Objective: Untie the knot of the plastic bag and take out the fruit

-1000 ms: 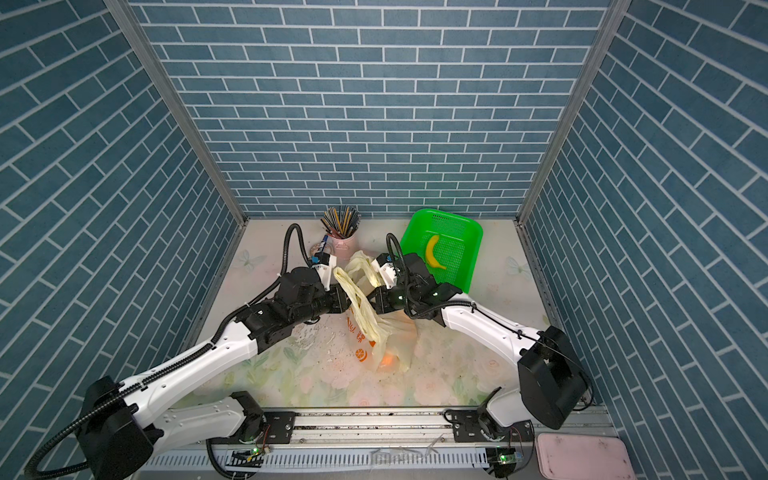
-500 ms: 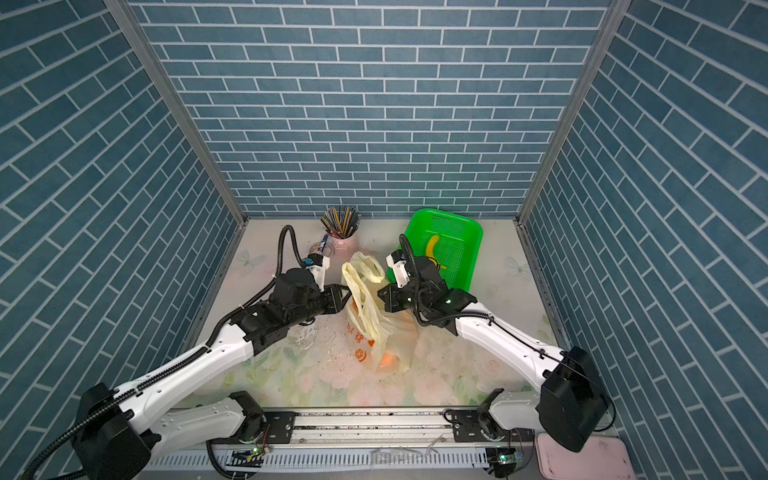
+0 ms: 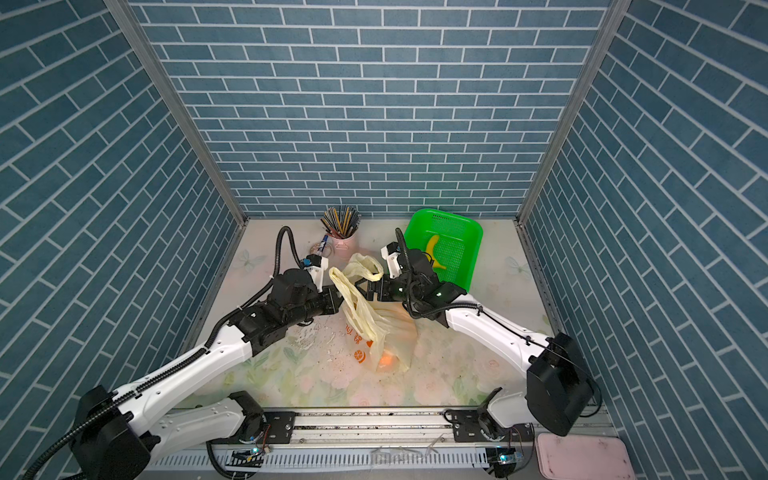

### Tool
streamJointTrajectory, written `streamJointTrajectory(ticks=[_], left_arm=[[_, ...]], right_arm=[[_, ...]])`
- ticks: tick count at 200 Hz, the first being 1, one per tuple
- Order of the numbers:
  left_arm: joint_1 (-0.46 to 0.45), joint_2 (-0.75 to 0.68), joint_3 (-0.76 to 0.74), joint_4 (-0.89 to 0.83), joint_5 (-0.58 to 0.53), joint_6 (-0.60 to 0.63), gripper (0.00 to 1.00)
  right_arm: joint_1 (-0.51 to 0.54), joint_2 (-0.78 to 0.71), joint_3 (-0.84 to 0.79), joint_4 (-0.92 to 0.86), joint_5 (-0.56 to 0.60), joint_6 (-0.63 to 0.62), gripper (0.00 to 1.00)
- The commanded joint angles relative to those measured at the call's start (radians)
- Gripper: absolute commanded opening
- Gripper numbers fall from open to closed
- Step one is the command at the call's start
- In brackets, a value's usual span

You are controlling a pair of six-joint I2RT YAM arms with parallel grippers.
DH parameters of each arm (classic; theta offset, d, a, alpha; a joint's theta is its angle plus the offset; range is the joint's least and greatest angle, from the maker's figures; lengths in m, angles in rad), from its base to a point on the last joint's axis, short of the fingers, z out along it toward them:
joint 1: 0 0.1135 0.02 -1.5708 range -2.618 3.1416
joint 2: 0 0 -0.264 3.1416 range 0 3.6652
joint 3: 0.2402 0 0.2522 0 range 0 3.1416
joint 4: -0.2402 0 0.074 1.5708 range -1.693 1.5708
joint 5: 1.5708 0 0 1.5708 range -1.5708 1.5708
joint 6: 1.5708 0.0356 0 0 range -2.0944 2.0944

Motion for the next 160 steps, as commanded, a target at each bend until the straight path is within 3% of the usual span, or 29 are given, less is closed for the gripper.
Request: streamJointTrajectory(ticks=[1, 44, 79, 121, 149, 160], left_arm=[[0.009, -0.013, -0.018, 0.014, 0.002, 0.001, 0.00], [0.011, -0.014, -0.022, 0.031, 0.014, 0.015, 0.00], [0.012, 0.000, -0.017, 0.042, 0.040, 0.045, 0.00], [0.014, -0.015, -0.018, 0.032, 0.044, 0.076, 0.00], [0.016, -0.037, -0.017, -0.002, 0.013, 0.094, 0.00], [0.019, -0.048, -0.017, -0.016, -0.005, 0.103, 0.00]], right_arm=[[0.029, 0.045, 0.032, 0.061, 0.085, 0.121, 0.93], [0.064, 0.122, 0.100, -0.044, 0.267, 0.179, 0.95], [0.091, 0.217, 0.185, -0.114, 0.345, 0.236, 0.97], [0.109, 0.344, 0.313, -0.272, 0.473, 0.206, 0.97], [0.110, 0.387, 0.348, -0.336, 0.506, 0.128, 0.86], [0.109, 0.377, 0.342, -0.346, 0.512, 0.102, 0.76]])
